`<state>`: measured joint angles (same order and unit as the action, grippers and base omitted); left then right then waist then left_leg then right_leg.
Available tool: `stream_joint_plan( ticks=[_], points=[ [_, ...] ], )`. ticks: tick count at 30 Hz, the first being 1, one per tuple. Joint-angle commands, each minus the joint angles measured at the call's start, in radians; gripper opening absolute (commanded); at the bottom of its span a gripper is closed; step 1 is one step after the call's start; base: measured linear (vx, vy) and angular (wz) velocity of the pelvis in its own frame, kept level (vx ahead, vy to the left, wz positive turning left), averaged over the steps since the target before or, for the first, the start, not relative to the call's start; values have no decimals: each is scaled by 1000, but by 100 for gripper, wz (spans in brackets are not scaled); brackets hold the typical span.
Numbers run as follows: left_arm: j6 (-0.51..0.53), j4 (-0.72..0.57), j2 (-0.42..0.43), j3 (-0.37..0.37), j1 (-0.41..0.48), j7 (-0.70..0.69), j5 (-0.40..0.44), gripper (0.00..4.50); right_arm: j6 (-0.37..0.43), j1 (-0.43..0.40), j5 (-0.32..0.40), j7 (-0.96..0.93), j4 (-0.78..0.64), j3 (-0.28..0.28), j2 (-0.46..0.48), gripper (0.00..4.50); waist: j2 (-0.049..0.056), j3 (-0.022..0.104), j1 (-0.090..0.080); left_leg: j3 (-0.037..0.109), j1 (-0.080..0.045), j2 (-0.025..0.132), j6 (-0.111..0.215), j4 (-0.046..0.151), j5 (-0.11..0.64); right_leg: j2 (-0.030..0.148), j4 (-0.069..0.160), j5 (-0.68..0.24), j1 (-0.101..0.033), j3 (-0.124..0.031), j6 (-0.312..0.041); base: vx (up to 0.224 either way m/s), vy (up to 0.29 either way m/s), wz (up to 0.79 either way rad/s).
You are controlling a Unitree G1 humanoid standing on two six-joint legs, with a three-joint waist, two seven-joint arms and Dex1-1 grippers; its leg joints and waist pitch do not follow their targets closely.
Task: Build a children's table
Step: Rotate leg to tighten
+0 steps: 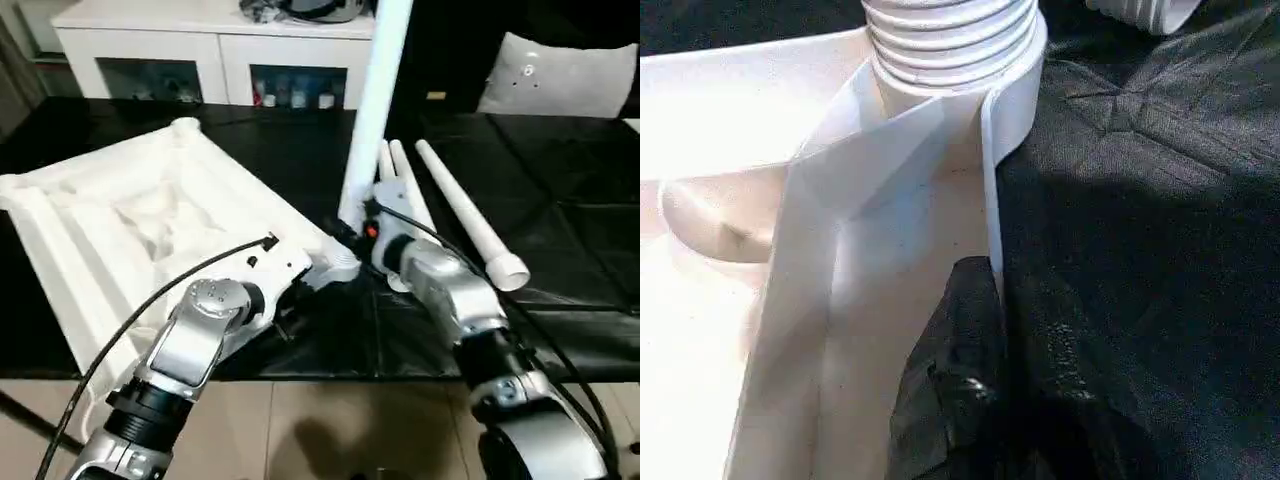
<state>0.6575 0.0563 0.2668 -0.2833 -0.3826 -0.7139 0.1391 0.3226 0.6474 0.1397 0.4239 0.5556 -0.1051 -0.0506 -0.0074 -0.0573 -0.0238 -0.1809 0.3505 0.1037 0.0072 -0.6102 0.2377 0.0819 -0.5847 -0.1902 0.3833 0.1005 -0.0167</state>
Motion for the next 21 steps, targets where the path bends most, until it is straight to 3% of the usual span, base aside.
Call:
stream_joint_plan(
  ticks=[1,3,5,6,8,11,14,16,18,19,21],
  points=[
    [15,-68,-8,-88,13,-38,-12,0,72,-26,-12,-12,157,-10,29,243,11,26,7,100,5,140,-72,112,522,131,102,-622,-8,-88,-133,0,0,0],
    [16,-68,-7,-88,13,-37,-13,0,69,-24,-10,-10,161,-7,30,257,15,26,5,104,5,140,-75,112,534,131,105,-629,-8,-87,-130,0,0,0],
    [17,-64,-8,-81,8,-32,-19,0,46,-11,-8,-7,180,3,33,269,20,35,16,96,-8,141,-79,107,505,131,106,-555,-3,-94,-159,0,0,0],
    [10,-53,-7,-75,5,-28,-18,0,36,-10,-8,-5,180,5,32,281,18,38,19,90,-1,142,-73,109,447,125,94,-444,-9,-96,-193,0,0,0],
    [1,-30,-5,-62,-4,-24,-19,0,26,-16,-7,3,167,8,25,302,18,38,20,87,9,144,-60,112,391,124,83,-362,-21,-94,-221,0,0,0],
    [-19,8,-1,-40,-18,-20,-20,0,-2,-40,-6,42,134,3,2,327,18,44,34,76,5,141,-36,104,309,128,81,-291,-27,-96,-245,0,0,0],
    [-51,47,14,-26,-38,-24,-21,0,-24,-88,16,104,49,9,-37,349,21,52,51,68,3,143,4,99,179,122,64,-144,-39,-91,-271,0,0,0],
    [-76,63,25,-23,-47,-31,-22,0,-37,-118,24,150,-3,8,-63,371,16,57,65,63,5,142,36,94,100,121,51,-28,-45,-90,-288,0,0,0],
    [-88,75,33,-23,-52,-39,-24,0,-46,-138,30,177,-41,8,-82,389,19,56,67,64,7,141,59,94,73,118,47,0,-47,-86,-300,0,0,0],
    [-105,88,44,-28,-55,-46,-23,0,-53,-152,38,199,-71,10,-95,394,21,54,72,62,7,141,75,92,88,122,55,-40,-47,-86,-298,0,0,0],
    [-161,116,72,-44,-57,-80,-23,0,-79,-180,57,245,-138,23,-134,402,26,52,75,64,6,143,71,94,108,120,58,-88,-46,-86,-291,0,0,0]
  ],
)
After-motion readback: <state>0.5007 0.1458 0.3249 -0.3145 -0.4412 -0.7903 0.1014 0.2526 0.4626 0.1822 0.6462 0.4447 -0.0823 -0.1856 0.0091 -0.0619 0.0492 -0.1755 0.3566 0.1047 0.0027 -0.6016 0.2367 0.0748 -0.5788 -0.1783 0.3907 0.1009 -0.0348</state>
